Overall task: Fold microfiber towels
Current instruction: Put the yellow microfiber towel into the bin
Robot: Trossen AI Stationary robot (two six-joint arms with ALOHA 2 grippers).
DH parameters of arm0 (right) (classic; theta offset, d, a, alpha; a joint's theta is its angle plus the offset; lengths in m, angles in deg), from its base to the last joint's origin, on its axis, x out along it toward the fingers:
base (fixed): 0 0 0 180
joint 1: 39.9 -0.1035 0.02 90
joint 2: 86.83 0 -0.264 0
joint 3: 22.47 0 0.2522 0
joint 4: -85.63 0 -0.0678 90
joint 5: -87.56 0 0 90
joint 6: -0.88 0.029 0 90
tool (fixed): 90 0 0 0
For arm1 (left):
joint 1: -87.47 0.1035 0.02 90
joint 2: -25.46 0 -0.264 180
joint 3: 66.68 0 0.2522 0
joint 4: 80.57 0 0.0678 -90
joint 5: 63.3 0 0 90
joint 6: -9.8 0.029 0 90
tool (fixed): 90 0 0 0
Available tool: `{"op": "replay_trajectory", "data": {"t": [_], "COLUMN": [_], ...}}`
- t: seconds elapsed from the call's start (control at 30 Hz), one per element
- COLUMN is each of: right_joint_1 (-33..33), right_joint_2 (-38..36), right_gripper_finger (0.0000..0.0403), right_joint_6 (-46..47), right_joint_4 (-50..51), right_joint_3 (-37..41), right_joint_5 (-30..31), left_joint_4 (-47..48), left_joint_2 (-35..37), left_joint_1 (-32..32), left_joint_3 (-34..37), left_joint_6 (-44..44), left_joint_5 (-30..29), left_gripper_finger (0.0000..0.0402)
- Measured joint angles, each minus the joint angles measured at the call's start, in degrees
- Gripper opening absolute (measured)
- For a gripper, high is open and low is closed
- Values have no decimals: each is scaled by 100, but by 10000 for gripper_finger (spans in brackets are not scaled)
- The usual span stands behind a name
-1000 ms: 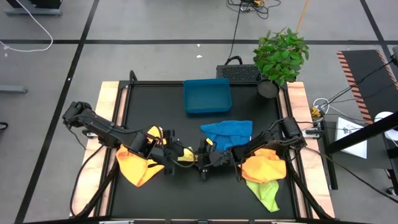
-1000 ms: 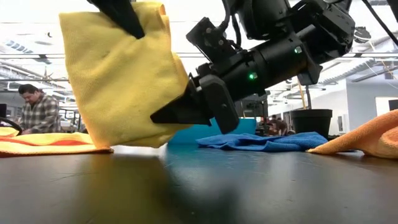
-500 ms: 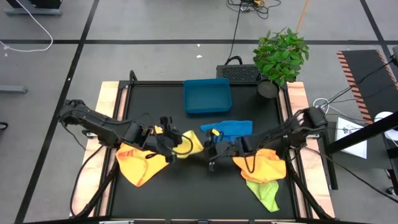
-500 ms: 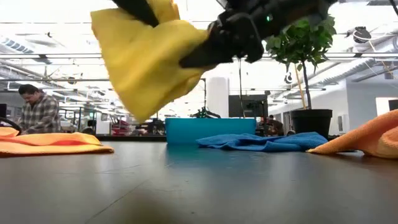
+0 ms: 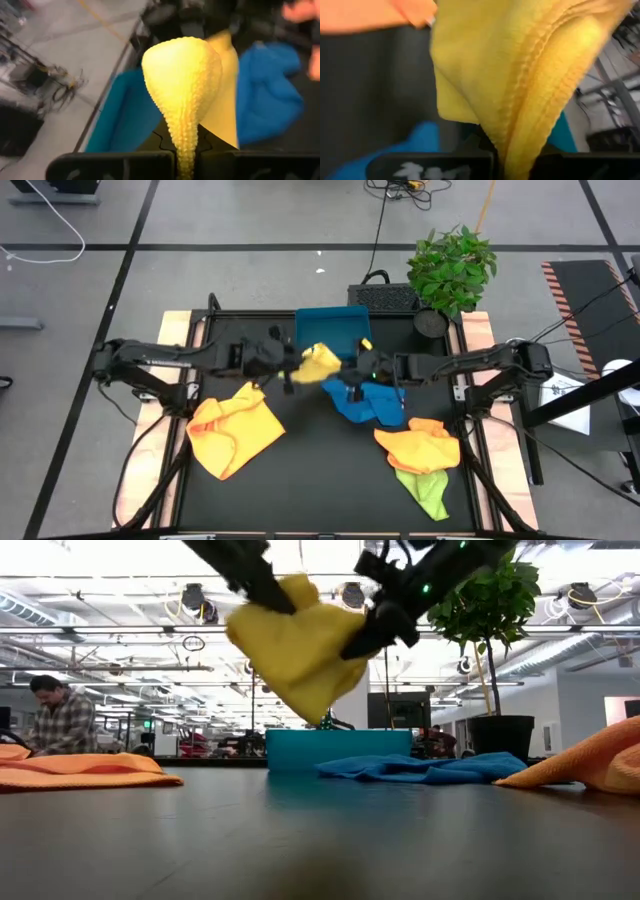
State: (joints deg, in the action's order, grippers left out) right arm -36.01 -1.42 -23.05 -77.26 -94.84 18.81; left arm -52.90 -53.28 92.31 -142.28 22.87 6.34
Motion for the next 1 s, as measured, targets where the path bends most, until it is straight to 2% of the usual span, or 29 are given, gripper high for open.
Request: {"op": "replay_trajectory", "data": {"t": [0.27,0.47,0.53,0.77,0.87,1.0], "right_joint_1": [984,1492,1582,1676,1694,1760], "right_joint_2": [-17,-26,-15,-13,-13,-13], "right_gripper_finger": [1,0,0,0,0,0], "right_joint_6": [-596,-1072,-1172,-1451,-1464,-1270], "right_joint_4": [59,-98,-106,-40,30,439], "right_joint_3": [-4,-20,-15,2,2,2], "right_joint_5": [559,617,613,598,583,388], "left_joint_4": [-2265,-3348,-3520,-4451,-4880,-4971], "left_joint_2": [-106,-253,-457,-1457,-1726,-1935], "left_joint_1": [1767,2528,2643,2760,2793,2751], "left_joint_3": [993,1329,1350,1344,1342,1342], "left_joint_6": [386,230,183,68,-163,-419], "left_joint_5": [1718,2670,2827,2832,2835,2916], "left_gripper_finger": [1,1,1,1,1,1]}}
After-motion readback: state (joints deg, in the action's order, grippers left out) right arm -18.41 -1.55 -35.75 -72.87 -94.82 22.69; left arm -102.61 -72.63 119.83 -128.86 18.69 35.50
